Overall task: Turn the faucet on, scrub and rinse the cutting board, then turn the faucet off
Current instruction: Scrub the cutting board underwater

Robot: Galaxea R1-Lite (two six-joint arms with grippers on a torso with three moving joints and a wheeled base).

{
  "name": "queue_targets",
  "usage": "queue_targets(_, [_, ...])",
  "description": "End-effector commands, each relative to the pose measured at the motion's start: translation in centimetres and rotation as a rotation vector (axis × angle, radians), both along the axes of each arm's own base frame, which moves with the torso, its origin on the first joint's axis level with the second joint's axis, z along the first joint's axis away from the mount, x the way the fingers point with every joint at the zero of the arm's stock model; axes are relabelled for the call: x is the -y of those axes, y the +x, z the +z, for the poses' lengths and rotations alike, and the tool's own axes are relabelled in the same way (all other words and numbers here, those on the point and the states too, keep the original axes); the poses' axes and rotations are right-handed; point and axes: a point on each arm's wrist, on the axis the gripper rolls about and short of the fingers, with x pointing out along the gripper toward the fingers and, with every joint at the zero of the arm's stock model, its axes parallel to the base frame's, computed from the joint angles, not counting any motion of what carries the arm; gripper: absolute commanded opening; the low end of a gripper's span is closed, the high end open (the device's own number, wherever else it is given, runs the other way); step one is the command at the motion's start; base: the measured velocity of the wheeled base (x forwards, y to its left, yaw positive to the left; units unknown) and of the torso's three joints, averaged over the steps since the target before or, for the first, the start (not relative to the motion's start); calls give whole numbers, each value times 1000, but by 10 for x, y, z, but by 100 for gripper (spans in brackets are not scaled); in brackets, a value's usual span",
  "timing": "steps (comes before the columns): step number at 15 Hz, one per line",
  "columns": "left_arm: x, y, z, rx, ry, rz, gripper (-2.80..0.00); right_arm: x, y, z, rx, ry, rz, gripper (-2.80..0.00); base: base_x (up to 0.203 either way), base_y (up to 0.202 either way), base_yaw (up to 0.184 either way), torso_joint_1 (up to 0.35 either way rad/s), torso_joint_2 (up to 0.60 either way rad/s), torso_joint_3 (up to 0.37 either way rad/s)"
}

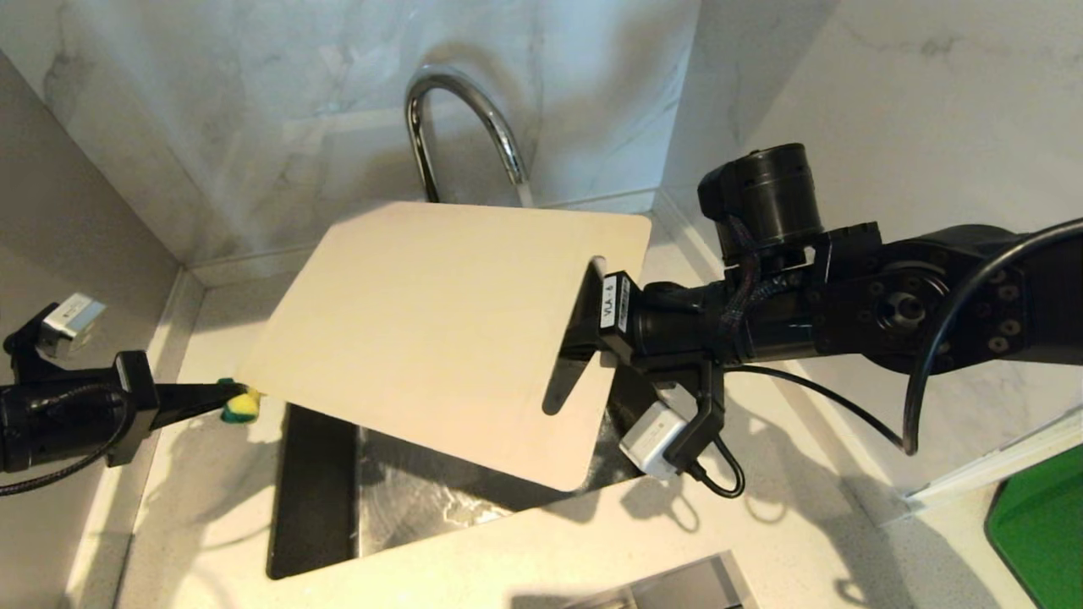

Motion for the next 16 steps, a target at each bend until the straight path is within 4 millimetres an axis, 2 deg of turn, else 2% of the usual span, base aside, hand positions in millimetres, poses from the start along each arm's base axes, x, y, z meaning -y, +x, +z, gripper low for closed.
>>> queue_targets(1, [5, -1, 22, 36, -5, -21, -280, 2, -4, -3, -1, -11, 10, -280, 0, 0, 0, 0, 0, 0])
queue_targets(3, [4, 1, 30, 46, -21, -14, -280, 4, -8, -6, -12, -17, 10, -280, 0, 0, 0, 0, 0, 0])
queue_targets(6, [2, 1, 30, 45, -23, -1, -280, 5, -9, -7, -14, -19, 11, -280, 0, 0, 0, 0, 0, 0])
queue_targets(8, [6, 0, 33, 55, -24, -22, -280, 4, -11, -9, -20, -22, 15, -280, 0, 0, 0, 0, 0, 0])
queue_targets(13, [54, -6, 54, 60, -93, -176, -280, -11, -24, -14, -42, -37, 67, -280, 0, 0, 0, 0, 0, 0])
queue_targets(16, [88, -9, 61, 55, -79, -241, -280, -11, -31, -27, -157, -108, 58, -280, 0, 0, 0, 0, 0, 0])
